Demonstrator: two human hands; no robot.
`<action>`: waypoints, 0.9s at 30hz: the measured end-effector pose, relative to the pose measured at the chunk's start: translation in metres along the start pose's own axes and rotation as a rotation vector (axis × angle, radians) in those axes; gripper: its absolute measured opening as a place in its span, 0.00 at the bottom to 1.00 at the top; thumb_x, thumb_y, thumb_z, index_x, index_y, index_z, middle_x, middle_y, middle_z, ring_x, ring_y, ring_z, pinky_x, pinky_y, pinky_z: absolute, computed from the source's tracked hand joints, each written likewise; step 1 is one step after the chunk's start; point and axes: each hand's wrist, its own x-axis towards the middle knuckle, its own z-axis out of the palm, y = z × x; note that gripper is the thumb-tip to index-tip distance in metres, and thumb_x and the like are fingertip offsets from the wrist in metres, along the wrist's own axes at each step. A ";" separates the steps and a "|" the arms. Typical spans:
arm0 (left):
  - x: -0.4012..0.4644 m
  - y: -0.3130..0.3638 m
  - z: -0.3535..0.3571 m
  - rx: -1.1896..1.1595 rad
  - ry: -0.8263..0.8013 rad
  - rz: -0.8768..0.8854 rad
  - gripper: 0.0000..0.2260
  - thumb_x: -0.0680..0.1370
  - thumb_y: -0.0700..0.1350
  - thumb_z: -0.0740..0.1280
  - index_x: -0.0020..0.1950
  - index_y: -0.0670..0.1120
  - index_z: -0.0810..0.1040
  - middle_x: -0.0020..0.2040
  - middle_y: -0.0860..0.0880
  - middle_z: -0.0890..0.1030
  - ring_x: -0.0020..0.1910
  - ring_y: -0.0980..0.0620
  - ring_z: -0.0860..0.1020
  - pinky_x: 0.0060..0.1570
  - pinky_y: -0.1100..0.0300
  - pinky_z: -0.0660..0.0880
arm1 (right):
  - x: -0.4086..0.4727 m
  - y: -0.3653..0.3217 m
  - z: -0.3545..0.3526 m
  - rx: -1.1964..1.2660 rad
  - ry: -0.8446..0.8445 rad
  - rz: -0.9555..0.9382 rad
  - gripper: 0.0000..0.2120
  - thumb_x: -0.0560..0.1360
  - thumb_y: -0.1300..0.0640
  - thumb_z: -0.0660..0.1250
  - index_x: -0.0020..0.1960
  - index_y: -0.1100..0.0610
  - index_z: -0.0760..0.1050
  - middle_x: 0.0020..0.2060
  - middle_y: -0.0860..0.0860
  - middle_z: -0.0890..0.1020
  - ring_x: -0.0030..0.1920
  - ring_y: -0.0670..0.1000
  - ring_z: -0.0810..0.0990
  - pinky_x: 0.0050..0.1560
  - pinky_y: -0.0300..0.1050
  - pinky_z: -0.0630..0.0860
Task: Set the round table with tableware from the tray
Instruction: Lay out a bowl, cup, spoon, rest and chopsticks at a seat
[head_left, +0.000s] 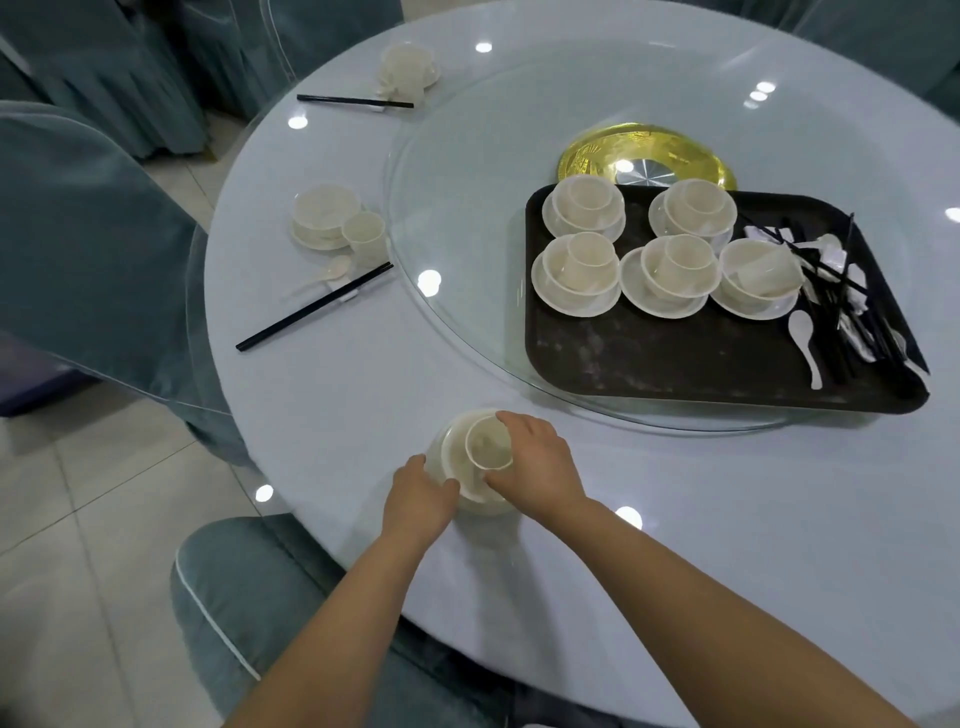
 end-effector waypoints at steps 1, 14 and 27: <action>-0.001 0.000 0.001 -0.008 -0.005 -0.019 0.24 0.76 0.49 0.65 0.70 0.41 0.67 0.62 0.44 0.76 0.56 0.44 0.77 0.52 0.54 0.75 | -0.001 -0.001 0.000 0.016 0.013 -0.002 0.35 0.70 0.52 0.71 0.74 0.52 0.63 0.71 0.49 0.69 0.70 0.53 0.66 0.68 0.45 0.65; 0.004 0.008 0.006 -0.133 -0.003 0.000 0.26 0.76 0.40 0.65 0.73 0.42 0.62 0.58 0.47 0.75 0.49 0.49 0.73 0.43 0.59 0.70 | -0.022 0.058 -0.033 0.571 0.347 0.333 0.40 0.68 0.51 0.76 0.75 0.46 0.61 0.71 0.45 0.69 0.68 0.49 0.70 0.64 0.43 0.69; 0.014 0.028 -0.001 -0.117 0.032 0.016 0.29 0.78 0.44 0.66 0.77 0.45 0.59 0.72 0.43 0.68 0.67 0.44 0.71 0.58 0.55 0.69 | -0.005 0.069 -0.021 0.498 0.227 0.308 0.41 0.69 0.52 0.75 0.76 0.48 0.58 0.73 0.47 0.65 0.70 0.50 0.68 0.62 0.41 0.65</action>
